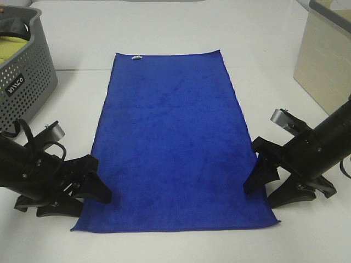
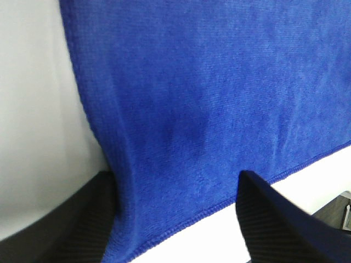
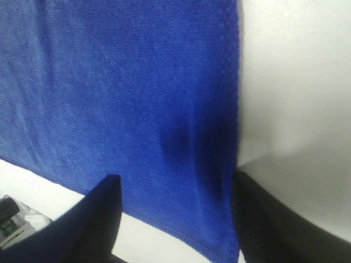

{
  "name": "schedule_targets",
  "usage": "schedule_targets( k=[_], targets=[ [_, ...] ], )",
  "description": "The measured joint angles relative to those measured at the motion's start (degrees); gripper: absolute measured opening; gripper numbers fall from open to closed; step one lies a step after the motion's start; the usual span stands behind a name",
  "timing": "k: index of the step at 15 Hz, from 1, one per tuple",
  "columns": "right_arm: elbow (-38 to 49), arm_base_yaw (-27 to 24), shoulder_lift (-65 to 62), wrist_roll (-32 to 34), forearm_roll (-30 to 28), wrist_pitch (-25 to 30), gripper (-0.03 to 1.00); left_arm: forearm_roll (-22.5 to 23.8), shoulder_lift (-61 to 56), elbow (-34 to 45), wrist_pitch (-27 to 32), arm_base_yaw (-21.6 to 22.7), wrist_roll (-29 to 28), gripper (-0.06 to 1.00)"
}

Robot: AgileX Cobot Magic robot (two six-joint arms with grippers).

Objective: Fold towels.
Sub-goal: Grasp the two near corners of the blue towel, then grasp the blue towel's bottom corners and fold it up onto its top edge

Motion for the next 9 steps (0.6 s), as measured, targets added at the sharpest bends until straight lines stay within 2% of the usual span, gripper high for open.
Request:
schedule_targets(
  k=[2, 5, 6, 7, 8, 9],
  targets=[
    [0.0, 0.06, 0.34, -0.46, 0.29, -0.23, 0.5, 0.06, 0.4, 0.0, -0.34, 0.0, 0.0, 0.5],
    [0.06, 0.11, 0.46, -0.46, 0.46, -1.15, 0.39, 0.8, 1.03, 0.0, -1.72, 0.0, 0.29, 0.21],
    [0.06, 0.11, 0.46, -0.46, 0.46, -1.15, 0.39, 0.8, 1.03, 0.0, -1.72, 0.0, 0.29, 0.21],
    [0.11, 0.06, 0.63, -0.46, 0.8, -1.78, 0.33, 0.86, 1.2, 0.0, -2.12, 0.0, 0.92, 0.13],
    [0.17, 0.06, 0.97, -0.46, 1.09, -2.58, 0.19, 0.63, 1.26, 0.0, -2.46, 0.0, 2.64, 0.01],
    [0.17, 0.06, 0.97, -0.46, 1.09, -2.58, 0.19, 0.63, 1.26, 0.0, -2.46, 0.0, 2.64, 0.01]
  ],
)
